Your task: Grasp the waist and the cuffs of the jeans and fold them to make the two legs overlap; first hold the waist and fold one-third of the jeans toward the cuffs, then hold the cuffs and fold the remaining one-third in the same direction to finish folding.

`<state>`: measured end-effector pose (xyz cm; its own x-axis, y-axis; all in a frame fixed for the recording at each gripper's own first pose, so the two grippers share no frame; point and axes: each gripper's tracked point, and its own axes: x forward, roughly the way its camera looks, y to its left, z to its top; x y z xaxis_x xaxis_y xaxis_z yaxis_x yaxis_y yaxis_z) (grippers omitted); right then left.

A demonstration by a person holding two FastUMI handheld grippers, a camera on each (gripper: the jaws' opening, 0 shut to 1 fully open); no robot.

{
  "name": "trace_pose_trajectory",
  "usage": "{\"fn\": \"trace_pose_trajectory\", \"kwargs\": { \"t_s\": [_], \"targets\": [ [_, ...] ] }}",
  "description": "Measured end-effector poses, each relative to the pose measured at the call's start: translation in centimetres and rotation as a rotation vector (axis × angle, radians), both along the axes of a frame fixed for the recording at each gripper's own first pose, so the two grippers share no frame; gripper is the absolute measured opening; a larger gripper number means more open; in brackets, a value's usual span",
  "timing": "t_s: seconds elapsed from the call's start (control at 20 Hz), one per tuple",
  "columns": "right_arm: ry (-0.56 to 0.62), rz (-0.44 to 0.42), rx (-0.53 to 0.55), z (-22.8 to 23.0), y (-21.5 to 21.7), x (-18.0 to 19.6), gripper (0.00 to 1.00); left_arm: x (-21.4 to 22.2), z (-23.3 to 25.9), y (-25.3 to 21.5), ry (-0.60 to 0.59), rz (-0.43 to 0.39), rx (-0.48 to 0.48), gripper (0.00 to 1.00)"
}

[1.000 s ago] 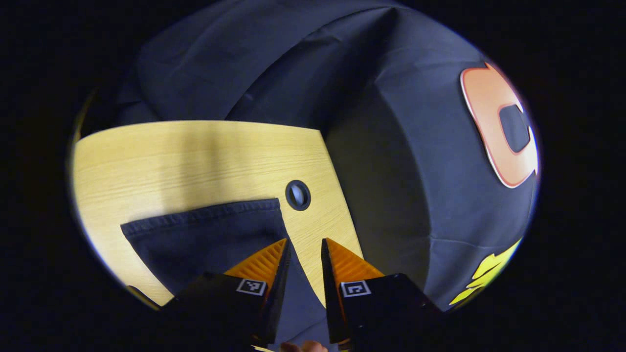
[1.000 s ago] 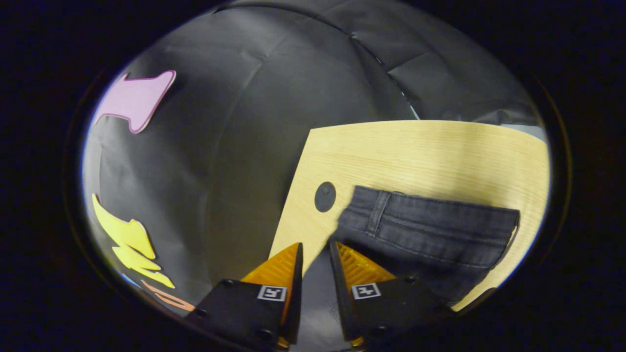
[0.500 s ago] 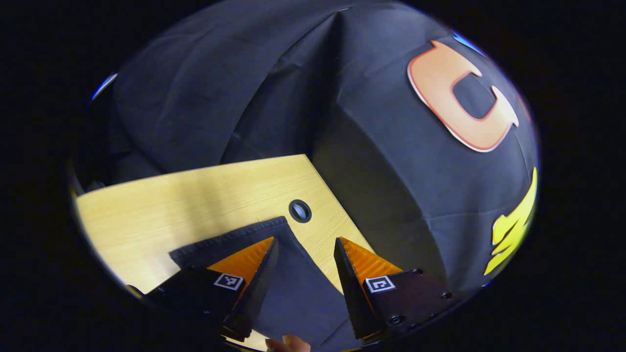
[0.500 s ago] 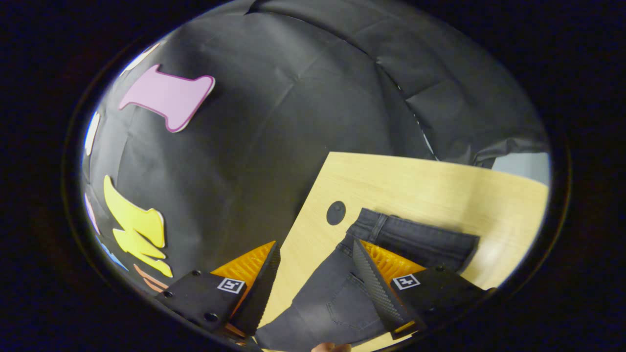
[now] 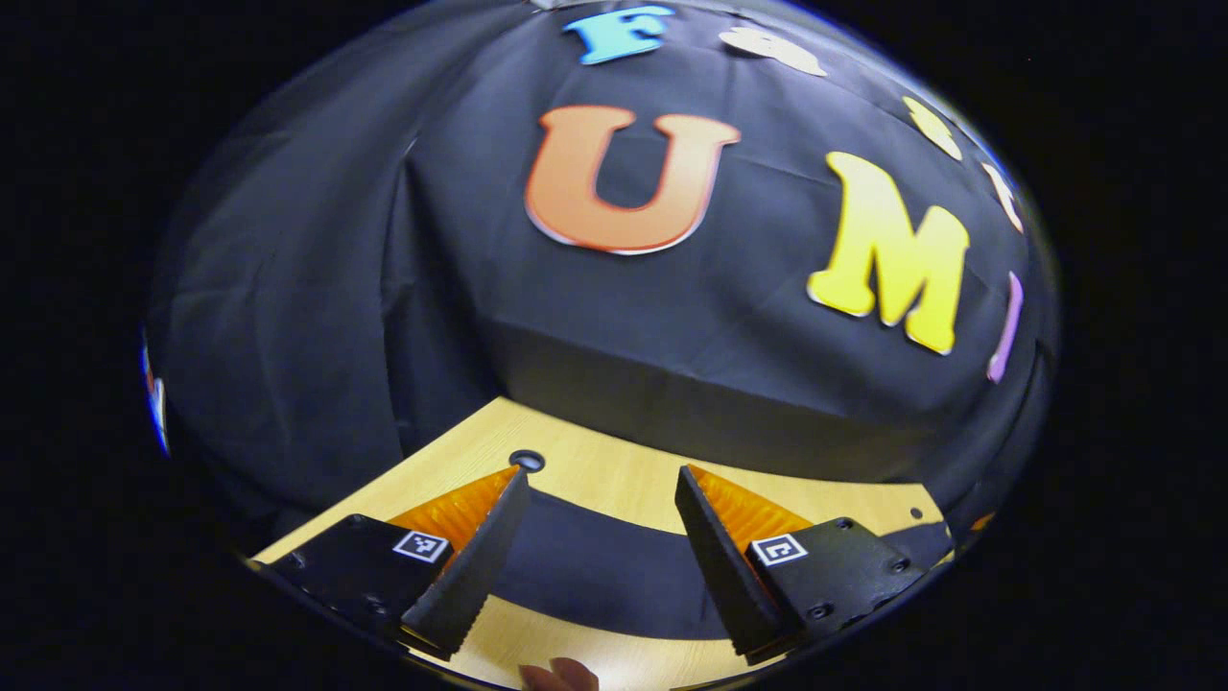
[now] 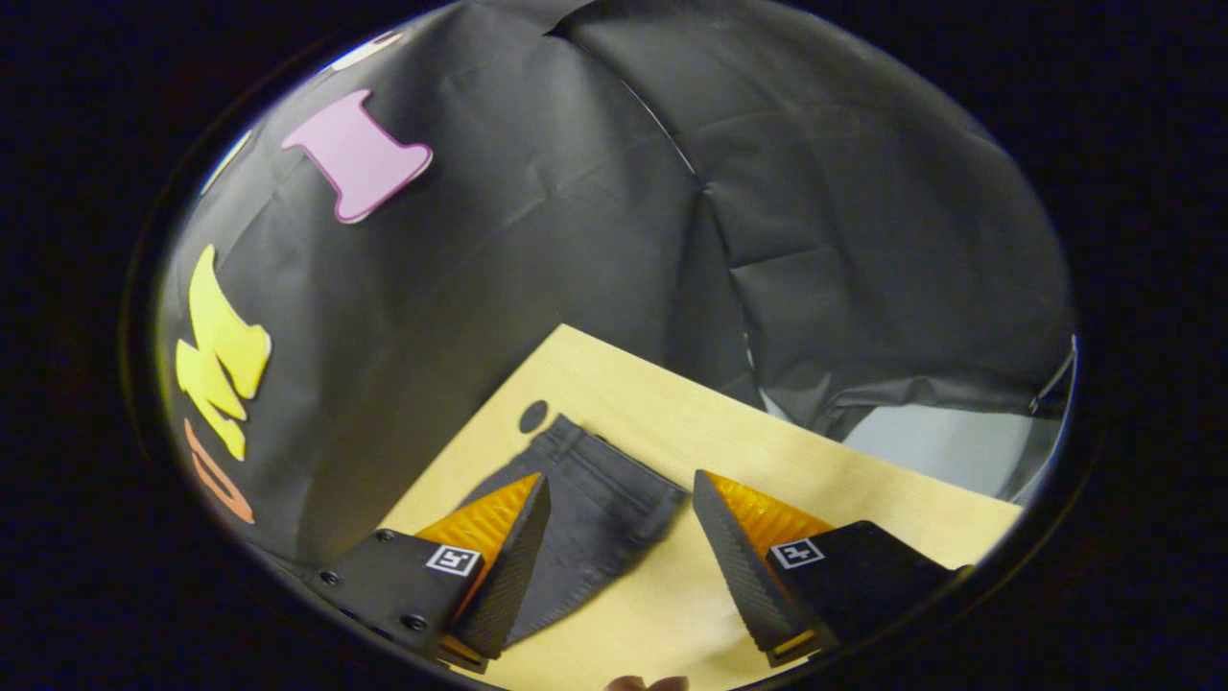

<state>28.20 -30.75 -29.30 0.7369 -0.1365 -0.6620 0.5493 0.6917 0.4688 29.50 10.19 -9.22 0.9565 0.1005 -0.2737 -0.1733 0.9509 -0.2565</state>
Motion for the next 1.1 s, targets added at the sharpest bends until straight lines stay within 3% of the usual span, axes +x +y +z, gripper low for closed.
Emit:
{"fn": "trace_pose_trajectory", "kwargs": {
  "t_s": [0.2,0.45,0.6,0.65,0.7,0.95,1.0,1.1],
  "targets": [
    [0.004,0.02,-0.035,-1.4,-0.1,-0.7,0.94,-4.2,2.9,-5.1,-0.068,-0.065,0.084,0.99],
    [-0.023,0.136,-0.15,-1.7,0.6,0.2,0.94,-9.7,7.5,-10.6,-0.21,-0.131,0.233,0.98],
    [-0.001,0.15,-0.112,-2.1,0.8,0.0,0.94,-11.7,9.1,-13.4,-0.271,-0.177,0.289,0.98],
    [0.007,0.145,-0.092,-2.4,1.1,0.0,0.94,-12.2,9.3,-14.1,-0.275,-0.189,0.289,0.89],
    [0.016,0.136,-0.06,-2.7,1.4,-0.1,0.94,-12.7,9.4,-14.7,-0.277,-0.199,0.275,0.98],
    [0.002,0.076,0.063,-4.1,2.5,1.1,0.94,-15.4,9.0,-15.7,-0.235,-0.187,0.234,0.99],
    [0.012,0.067,0.055,-4.4,2.6,1.5,0.75,-15.7,8.8,-15.5,-0.225,-0.184,0.232,0.99],
    [0.019,0.073,0.028,-5.5,2.7,2.6,0.59,-16.0,8.6,-14.7,-0.208,-0.165,0.235,0.99]
  ]
}}
